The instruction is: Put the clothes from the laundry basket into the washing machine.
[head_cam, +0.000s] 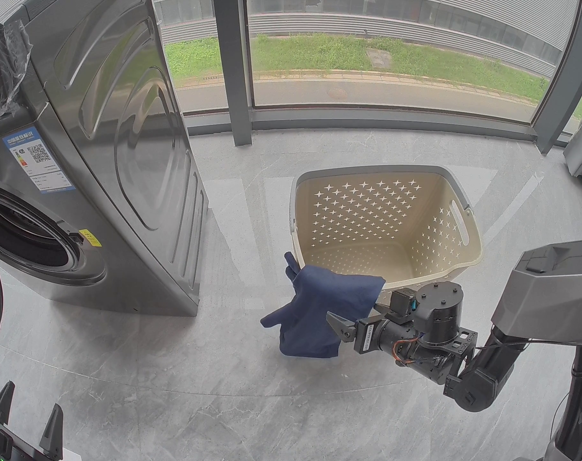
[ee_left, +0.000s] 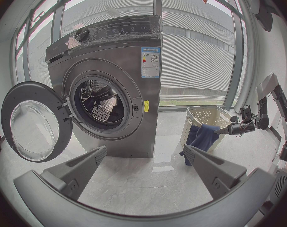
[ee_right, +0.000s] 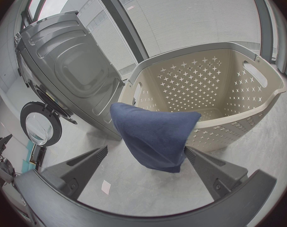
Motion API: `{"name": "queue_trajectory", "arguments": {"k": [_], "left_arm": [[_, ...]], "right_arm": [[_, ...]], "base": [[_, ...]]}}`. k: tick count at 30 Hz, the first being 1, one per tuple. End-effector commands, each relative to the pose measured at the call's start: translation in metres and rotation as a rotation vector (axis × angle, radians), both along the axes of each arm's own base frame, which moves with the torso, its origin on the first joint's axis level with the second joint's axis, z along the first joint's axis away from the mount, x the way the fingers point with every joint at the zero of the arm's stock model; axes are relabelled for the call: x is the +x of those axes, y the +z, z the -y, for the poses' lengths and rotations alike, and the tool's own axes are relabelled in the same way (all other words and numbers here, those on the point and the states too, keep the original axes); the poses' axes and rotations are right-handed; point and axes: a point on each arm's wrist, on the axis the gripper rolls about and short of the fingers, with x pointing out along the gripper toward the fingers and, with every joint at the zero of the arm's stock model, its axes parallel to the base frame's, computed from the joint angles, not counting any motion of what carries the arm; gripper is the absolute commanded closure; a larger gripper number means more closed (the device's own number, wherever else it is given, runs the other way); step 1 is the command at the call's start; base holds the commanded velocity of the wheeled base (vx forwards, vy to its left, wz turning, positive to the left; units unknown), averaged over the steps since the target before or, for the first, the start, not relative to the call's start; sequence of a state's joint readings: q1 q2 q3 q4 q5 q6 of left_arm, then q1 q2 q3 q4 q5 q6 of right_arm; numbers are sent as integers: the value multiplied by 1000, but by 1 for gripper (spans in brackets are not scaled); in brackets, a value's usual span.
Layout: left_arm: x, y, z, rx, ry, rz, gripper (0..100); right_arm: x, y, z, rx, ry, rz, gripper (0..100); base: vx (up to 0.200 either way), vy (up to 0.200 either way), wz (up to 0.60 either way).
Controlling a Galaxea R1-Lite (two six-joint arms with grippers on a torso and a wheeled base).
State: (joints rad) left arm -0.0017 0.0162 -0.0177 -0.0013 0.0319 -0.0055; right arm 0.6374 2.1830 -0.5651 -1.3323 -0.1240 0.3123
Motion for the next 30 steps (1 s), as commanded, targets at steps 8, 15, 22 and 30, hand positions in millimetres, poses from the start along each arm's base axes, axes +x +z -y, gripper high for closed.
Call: {"name": "queue_trajectory", "arguments": {"k": [8, 15, 22, 30], "left_arm": [[1, -5, 0, -1, 0, -10, 0], [1, -5, 0, -1, 0, -10, 0], [1, -5, 0, -2, 0, -10, 0], [1, -5, 0, -5, 0, -10, 0]], "right_arm": [[16, -13, -11, 18, 0, 30, 0], [25, -16, -18, 16, 4, 52, 0], [37, -20, -21, 22, -9, 68, 0], [38, -19, -24, 36, -7, 85, 100]], "base": [[0, 0, 0], [0, 0, 0], [0, 0, 0], [0, 0, 0]]}}
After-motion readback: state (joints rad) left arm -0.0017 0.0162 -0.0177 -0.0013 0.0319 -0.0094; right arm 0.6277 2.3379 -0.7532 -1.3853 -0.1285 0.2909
